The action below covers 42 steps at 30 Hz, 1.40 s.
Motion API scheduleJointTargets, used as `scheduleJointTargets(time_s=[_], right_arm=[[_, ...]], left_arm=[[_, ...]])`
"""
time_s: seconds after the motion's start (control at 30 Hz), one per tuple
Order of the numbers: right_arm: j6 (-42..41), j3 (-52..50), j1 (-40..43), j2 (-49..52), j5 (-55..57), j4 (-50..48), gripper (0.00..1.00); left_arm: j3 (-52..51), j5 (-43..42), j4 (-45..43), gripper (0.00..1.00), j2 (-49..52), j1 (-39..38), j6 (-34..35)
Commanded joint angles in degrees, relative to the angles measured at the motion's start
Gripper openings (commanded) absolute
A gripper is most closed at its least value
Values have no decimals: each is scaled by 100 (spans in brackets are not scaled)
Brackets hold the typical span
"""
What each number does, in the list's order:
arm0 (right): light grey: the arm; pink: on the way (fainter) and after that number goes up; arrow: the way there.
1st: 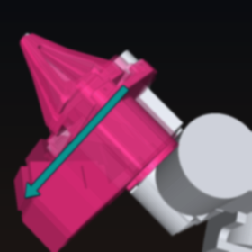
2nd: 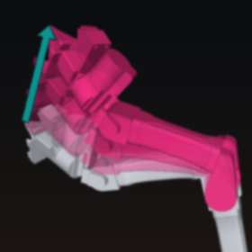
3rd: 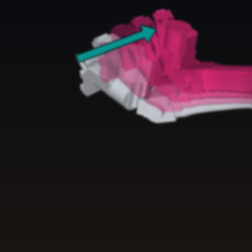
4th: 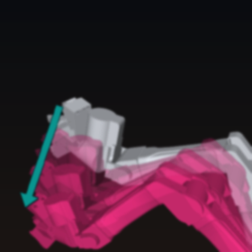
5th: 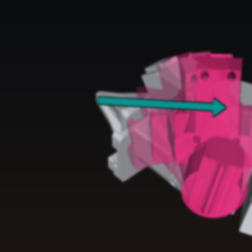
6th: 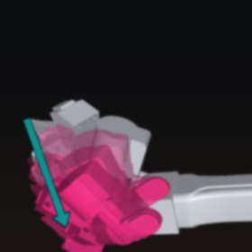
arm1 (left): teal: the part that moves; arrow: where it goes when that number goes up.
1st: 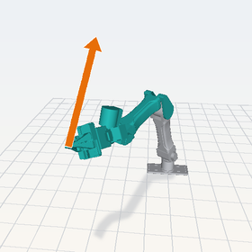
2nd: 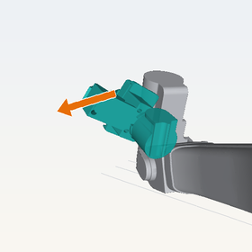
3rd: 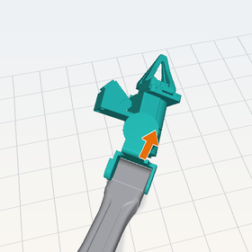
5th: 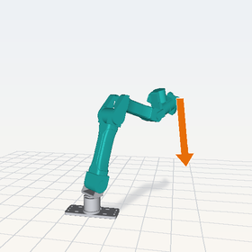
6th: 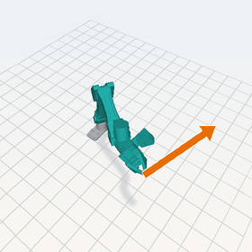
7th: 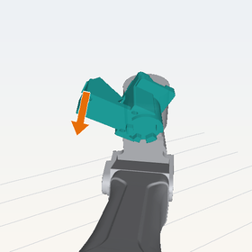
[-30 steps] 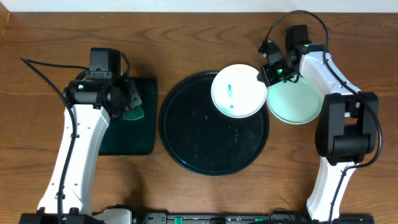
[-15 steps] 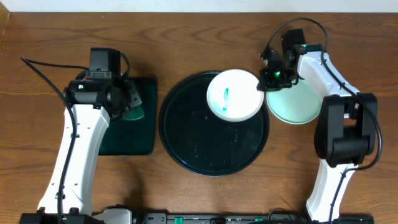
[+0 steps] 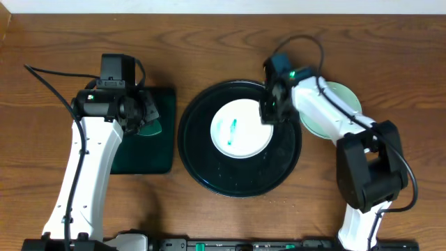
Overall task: Clean dirty plates on tray and stack at the side
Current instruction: 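Bring the sponge in the left gripper over the held plate, then scrub the plate with the sponge while the right gripper holds it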
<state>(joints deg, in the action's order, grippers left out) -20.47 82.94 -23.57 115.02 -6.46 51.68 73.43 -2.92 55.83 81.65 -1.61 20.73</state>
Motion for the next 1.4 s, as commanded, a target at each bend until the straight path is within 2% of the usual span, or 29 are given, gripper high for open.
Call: scheduleJointTargets(time_s=[0.0,0.23,0.43,0.6,0.67,0.87,1.17,1.3,1.37], right_arm=[[-586,-636,-37,0,284,-391,1],[-562,-896,20,9,39,-739,1],[-518,-909,33,42,13,-761,1],[-516,-922,33,42,13,-761,1],[-516,-922,33,42,13,-763,1],[-470,-925,26,42,13,-776,1],[-426,-935,26,42,13,-787,1],[-426,-962,26,42,-24,-844,1],[-411,-964,26,42,-24,-839,1]], left_arm=[[-37,-282,142,7,-4,-57,-57],[-142,-531,48,7,155,-767,98],[-142,-614,-428,7,1075,-1685,385],[-142,-1259,-966,7,1818,-2214,382],[-142,-1272,-1104,8,2144,-2470,400],[-142,-1390,-1456,7,2872,-2625,529],[-142,-2559,-1912,7,3582,-2730,525],[-142,-3482,-2498,7,3591,-2874,-24],[-142,-3364,-2791,7,3593,-2900,-48]])
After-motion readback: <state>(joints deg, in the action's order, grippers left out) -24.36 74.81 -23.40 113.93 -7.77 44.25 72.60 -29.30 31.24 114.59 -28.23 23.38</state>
